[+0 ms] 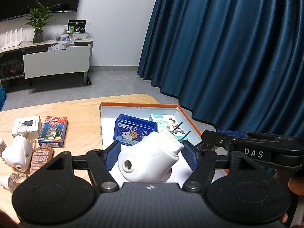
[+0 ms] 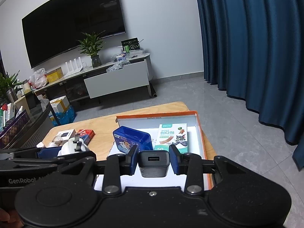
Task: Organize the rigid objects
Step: 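Lower the white device with the left tool while the right tool lowers the charger into the tray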
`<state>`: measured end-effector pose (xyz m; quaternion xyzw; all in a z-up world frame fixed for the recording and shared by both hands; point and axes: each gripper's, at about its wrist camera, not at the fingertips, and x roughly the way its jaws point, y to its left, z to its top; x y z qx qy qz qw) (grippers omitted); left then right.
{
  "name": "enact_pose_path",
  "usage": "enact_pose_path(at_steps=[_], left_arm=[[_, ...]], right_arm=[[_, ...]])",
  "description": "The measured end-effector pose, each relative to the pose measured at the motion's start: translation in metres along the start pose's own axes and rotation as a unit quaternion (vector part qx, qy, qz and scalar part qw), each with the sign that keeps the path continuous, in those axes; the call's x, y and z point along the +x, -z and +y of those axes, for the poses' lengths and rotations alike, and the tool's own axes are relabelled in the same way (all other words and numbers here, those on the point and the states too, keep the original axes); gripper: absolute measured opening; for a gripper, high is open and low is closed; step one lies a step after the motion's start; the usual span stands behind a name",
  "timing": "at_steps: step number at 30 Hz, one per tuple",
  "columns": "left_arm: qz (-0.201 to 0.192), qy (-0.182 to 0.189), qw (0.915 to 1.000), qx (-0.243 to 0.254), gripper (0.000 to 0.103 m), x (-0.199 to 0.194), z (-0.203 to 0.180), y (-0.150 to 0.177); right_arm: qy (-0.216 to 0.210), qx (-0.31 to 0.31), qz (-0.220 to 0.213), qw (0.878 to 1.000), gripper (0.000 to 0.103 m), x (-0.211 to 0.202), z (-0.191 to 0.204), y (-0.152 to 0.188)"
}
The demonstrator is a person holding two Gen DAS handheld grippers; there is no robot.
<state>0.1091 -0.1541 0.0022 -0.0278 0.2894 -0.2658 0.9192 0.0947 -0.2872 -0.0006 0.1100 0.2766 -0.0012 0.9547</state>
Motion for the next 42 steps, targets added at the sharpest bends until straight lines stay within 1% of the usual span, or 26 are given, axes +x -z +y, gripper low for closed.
enact_pose_path(at_steps=[20,42], left_arm=[[0.017,-0.001,0.9998,-0.001,0.071,0.014,0.003,0.003],[0.031,-0.004,0.9995,-0.003,0.071,0.031,0.010,0.001]], right_arm=[[-0.001,-0.004,0.027,1.000,0.043,0.022,0.000,0.001],[0.003,-0.008,0.039,0.999,0.043,0.046,-0.007,-0.004]])
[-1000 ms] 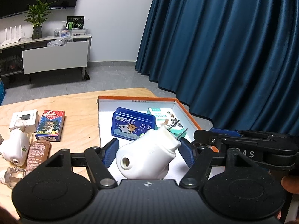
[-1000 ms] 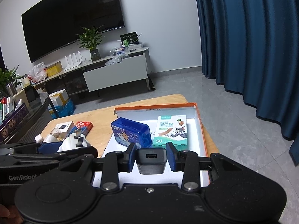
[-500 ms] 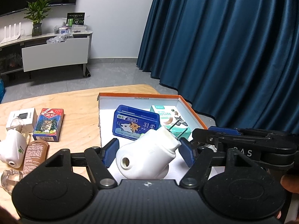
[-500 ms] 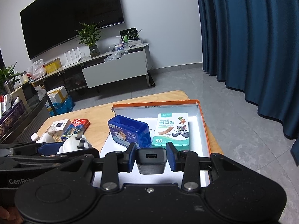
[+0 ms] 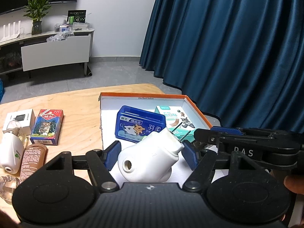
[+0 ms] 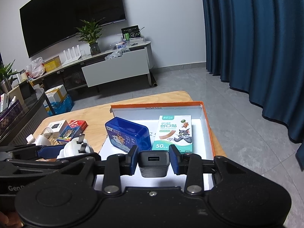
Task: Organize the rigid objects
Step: 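Lower the white device with the left tool while the right tool lowers the charger into the tray, then open both tools to release the white device and charger in the tray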
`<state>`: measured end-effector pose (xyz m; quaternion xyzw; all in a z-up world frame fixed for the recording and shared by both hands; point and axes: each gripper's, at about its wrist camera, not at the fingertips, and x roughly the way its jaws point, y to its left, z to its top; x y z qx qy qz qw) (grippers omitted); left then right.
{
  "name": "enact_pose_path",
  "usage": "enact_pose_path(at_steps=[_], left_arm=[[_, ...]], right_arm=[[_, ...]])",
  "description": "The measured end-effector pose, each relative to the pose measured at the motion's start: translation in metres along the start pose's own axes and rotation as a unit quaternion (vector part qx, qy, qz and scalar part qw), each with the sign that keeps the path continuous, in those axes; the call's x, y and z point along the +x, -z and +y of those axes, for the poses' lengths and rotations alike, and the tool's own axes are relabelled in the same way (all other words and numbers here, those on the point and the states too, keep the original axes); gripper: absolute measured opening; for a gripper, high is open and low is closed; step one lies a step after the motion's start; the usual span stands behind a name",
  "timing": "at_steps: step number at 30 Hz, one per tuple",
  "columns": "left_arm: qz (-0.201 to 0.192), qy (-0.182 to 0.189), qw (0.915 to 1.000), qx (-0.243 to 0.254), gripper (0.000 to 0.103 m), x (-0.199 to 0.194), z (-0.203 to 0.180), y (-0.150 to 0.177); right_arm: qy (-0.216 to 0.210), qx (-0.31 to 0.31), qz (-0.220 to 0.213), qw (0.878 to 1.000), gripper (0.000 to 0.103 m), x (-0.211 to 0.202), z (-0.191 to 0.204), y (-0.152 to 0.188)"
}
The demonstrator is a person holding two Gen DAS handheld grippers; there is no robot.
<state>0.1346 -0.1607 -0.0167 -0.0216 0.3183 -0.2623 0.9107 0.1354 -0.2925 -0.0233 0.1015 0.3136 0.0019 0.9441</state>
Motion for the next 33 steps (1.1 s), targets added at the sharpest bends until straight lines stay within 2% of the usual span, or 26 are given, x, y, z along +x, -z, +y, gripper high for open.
enact_pose_path(at_steps=[6,10,12,19,23,24,26,30,32,33], left_arm=[[0.003,-0.004,1.0000,-0.004,0.071,0.004,0.004,0.000],[0.009,-0.001,1.0000,-0.005,0.071,0.009,0.005,0.000],[0.012,0.002,0.9999,-0.002,0.071,0.013,0.003,-0.001],[0.026,0.017,0.9995,0.010,0.071,0.034,-0.010,-0.001],[0.044,0.013,0.9988,0.016,0.072,0.051,-0.015,-0.001],[0.045,0.009,0.9988,0.015,0.074,0.052,-0.016,-0.002],[0.044,0.005,0.9989,0.013,0.084,0.049,-0.017,-0.003],[0.039,-0.009,0.9990,0.018,0.089,0.036,-0.018,-0.007],[0.033,-0.025,0.9990,0.016,0.096,0.028,-0.018,-0.011],[0.026,-0.026,0.9992,0.016,0.096,0.024,-0.018,-0.013]], right_arm=[[0.003,0.004,0.008,1.000,0.043,0.013,-0.001,-0.001],[0.020,-0.001,0.008,1.000,0.046,0.017,-0.004,-0.001],[0.029,0.007,0.003,1.000,0.050,0.013,-0.010,-0.001],[0.054,0.024,-0.027,0.998,0.053,-0.012,-0.029,-0.002],[0.058,0.029,-0.035,0.997,0.054,-0.024,-0.035,-0.001],[0.059,0.030,-0.036,0.997,0.055,-0.026,-0.035,-0.001],[0.056,0.030,-0.038,0.997,0.056,-0.029,-0.034,-0.001],[0.049,0.027,-0.044,0.997,0.057,-0.035,-0.027,-0.004],[0.045,0.024,-0.052,0.997,0.060,-0.040,-0.021,-0.006],[0.043,0.021,-0.056,0.997,0.062,-0.042,-0.017,-0.007]])
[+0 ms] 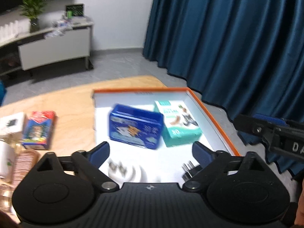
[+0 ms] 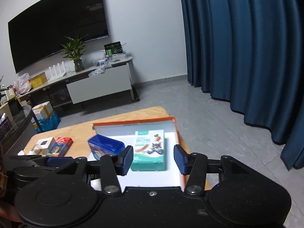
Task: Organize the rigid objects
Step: 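Open both tools to release the white device and charger in the tray, then move the left tool to the clear glass bottle and grasp it while the right tool approaches the brown tube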
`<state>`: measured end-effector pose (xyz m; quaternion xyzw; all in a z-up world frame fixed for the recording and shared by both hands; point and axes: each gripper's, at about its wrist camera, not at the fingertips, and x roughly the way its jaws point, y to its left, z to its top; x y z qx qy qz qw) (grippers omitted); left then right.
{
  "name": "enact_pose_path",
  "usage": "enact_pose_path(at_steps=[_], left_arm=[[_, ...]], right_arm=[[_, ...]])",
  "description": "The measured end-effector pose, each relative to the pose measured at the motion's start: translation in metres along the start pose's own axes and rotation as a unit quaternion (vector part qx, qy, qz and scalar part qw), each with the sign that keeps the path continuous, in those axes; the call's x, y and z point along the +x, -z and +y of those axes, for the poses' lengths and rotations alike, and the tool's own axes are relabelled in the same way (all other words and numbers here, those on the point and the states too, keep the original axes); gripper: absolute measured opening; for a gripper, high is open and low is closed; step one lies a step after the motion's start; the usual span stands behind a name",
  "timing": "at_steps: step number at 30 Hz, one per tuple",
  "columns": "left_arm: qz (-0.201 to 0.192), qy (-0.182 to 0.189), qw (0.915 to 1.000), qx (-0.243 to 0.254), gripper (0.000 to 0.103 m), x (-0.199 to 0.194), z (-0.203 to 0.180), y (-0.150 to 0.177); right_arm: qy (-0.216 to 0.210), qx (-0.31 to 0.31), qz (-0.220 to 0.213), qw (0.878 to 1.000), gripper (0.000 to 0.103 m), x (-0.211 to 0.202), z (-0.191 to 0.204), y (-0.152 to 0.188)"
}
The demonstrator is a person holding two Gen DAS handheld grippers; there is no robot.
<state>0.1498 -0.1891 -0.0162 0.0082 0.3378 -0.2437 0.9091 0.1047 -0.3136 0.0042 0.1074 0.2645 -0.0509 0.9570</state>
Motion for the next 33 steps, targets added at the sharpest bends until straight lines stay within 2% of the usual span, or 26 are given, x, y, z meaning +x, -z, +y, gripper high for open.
enact_pose_path(at_steps=[10,13,18,26,33], left_arm=[[-0.027,-0.023,0.9992,-0.016,0.099,-0.041,0.014,-0.007],[-0.031,-0.033,0.9986,-0.028,0.099,-0.051,0.025,-0.004],[-0.040,-0.056,0.9964,-0.050,0.100,-0.073,0.052,0.005],[-0.045,-0.113,0.9884,-0.091,0.100,-0.105,0.107,0.032],[-0.031,-0.160,0.9775,-0.134,0.100,-0.120,0.151,0.058]], right_arm=[[-0.028,-0.023,-0.018,0.999,0.069,-0.020,0.035,-0.008],[-0.039,-0.030,-0.016,0.999,0.073,-0.022,0.048,-0.007],[-0.066,-0.043,-0.007,0.997,0.073,-0.020,0.072,-0.004],[-0.101,-0.068,0.010,0.993,0.074,-0.016,0.106,0.004],[-0.123,-0.083,0.027,0.989,0.074,-0.010,0.127,0.014]])
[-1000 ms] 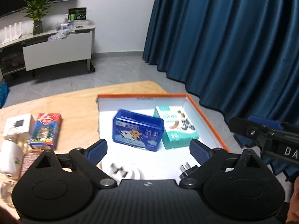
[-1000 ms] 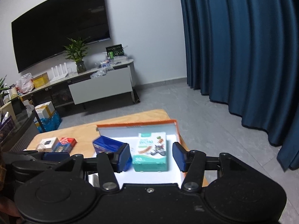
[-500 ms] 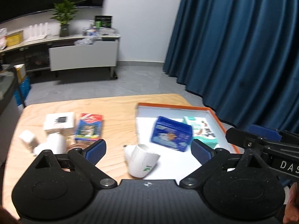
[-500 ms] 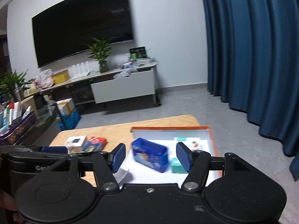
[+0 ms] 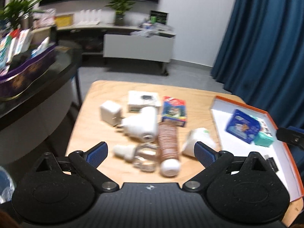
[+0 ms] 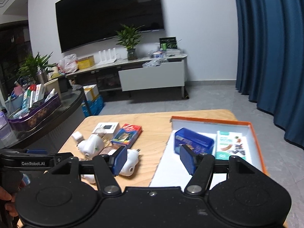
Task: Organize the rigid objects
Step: 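Move the left tool to the clear glass bottle and grasp it while the right tool approaches the brown tube, then grasp the brown squeeze tube with the right tool and lift it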
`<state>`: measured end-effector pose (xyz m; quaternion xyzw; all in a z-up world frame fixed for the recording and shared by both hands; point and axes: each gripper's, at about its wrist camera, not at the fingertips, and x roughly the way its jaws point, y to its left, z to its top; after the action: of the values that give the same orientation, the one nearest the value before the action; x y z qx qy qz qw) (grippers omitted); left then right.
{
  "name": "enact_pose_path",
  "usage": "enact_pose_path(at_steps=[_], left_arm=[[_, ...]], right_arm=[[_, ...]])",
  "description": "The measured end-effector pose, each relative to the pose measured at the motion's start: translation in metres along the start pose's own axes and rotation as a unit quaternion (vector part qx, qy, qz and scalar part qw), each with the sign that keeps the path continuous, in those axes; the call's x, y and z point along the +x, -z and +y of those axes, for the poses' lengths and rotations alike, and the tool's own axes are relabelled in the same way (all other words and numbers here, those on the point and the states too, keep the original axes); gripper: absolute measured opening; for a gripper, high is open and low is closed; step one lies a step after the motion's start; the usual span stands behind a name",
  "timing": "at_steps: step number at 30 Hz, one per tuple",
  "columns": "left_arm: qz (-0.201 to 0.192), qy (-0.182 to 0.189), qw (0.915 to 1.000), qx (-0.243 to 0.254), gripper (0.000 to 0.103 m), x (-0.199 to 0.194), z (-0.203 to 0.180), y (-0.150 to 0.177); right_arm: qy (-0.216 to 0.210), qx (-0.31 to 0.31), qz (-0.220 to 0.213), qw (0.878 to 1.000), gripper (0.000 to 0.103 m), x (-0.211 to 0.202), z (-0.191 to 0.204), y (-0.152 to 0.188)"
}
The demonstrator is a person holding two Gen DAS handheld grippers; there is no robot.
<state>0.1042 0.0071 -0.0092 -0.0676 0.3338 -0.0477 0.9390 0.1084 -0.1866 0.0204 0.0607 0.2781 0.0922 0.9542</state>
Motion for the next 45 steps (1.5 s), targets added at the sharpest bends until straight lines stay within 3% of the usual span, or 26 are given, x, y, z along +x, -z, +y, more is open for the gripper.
enact_pose_path(at_steps=[8,14,30,35,37,45], left_arm=[[0.006,-0.015,0.9997,-0.016,0.100,0.011,0.019,0.001],[0.022,-0.012,0.9996,0.011,0.099,0.029,0.016,0.017],[0.029,-0.019,0.9987,0.037,0.096,0.072,0.026,0.021],[0.019,-0.013,0.9975,0.066,0.088,0.074,0.020,0.021],[0.015,-0.011,0.9970,0.075,0.081,0.075,0.019,0.021],[0.008,0.004,0.9966,0.082,0.080,0.075,0.020,0.023]], right_arm=[[-0.017,-0.024,0.012,0.999,0.074,0.010,0.019,0.005],[-0.019,-0.027,0.025,0.999,0.074,0.018,0.021,0.009],[-0.016,-0.032,0.050,0.998,0.074,0.039,0.023,0.018],[-0.020,-0.056,0.053,0.997,0.074,0.063,0.040,0.016],[-0.019,-0.069,0.058,0.996,0.074,0.079,0.049,0.014],[0.011,-0.160,0.065,0.985,0.075,0.141,0.102,0.021]])
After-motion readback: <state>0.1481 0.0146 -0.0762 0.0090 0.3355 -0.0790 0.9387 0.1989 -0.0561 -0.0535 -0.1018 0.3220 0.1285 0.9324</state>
